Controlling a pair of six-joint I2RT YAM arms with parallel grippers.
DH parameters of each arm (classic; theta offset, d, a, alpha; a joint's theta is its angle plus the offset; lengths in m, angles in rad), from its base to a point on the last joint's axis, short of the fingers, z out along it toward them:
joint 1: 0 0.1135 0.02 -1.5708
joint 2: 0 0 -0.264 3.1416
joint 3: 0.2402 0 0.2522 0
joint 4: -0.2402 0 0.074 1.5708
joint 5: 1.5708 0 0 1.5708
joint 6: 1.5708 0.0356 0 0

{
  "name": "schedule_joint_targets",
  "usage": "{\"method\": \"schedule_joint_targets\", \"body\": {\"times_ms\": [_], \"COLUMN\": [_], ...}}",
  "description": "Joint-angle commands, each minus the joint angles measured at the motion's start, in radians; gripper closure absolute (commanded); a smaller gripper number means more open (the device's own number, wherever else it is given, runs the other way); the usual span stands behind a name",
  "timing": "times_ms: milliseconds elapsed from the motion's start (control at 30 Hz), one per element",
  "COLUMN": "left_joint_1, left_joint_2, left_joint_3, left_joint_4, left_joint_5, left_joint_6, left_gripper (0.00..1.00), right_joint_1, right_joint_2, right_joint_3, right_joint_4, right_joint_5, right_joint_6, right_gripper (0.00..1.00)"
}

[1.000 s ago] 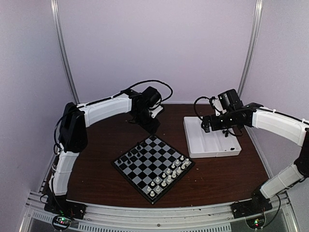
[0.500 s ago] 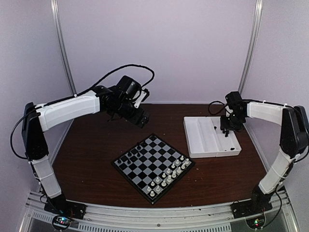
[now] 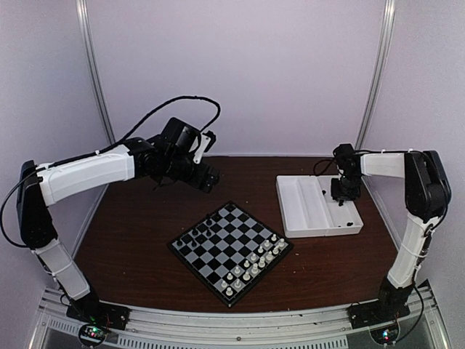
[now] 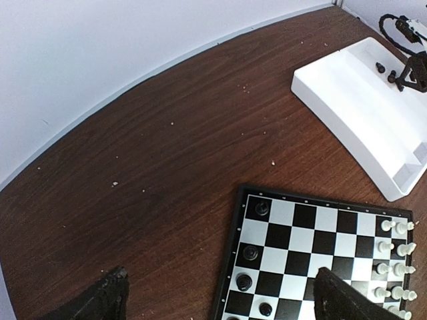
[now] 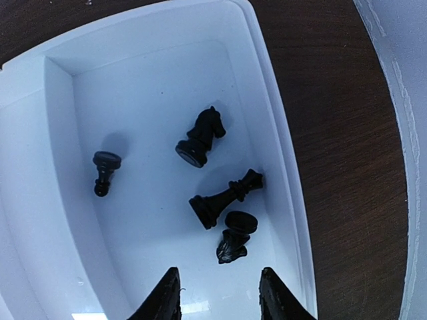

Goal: Set up the chess pieces on the board
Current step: Pick up the chess piece from the storage box.

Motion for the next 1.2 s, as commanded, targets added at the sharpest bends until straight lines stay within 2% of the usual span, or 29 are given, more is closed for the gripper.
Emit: {"method": "schedule_joint_targets", "body": {"times_ms": [0, 333, 500, 567, 600, 767, 1167], "left_joint_1": [0.006, 0.006, 0.005, 0.006, 0.006, 0.006, 0.005], "left_joint_2": [-0.039, -0.075, -0.076, -0.077, -0.078, -0.083, -0.094], "left_joint_3": [-0.035, -0.071, -0.075, -0.077, -0.077, -0.082, -0.110], "left_joint_4": [0.080, 0.106, 0.102, 0.101, 0.100, 0.100, 0.119], "left_joint_5": [0.008, -0.035, -0.038, -0.039, -0.040, -0.044, -0.033], "left_joint_6": [-0.014, -0.004, -0.005, -0.005, -0.005, -0.005, -0.013], "left_gripper": [0.04, 0.04, 0.04, 0.04, 0.04, 0.04, 0.05], "right_joint_1": [-0.021, -0.077, -0.099, -0.101, -0.101, -0.100, -0.064], "right_joint_2": [0.041, 0.117, 0.153, 0.151, 0.142, 0.055, -0.211], "right_joint_3": [0.017, 0.025, 0.062, 0.064, 0.057, -0.005, -0.151], "right_joint_4": [0.015, 0.074, 0.065, 0.058, 0.058, 0.077, 0.041], "right_joint_5": [0.008, -0.078, -0.123, -0.130, -0.133, -0.171, -0.253], "right_joint_6": [0.032, 0.101, 0.112, 0.110, 0.109, 0.094, 0.038], "right_gripper": [0.60, 0.63, 0.68, 0.74, 0.78, 0.82, 0.82]}}
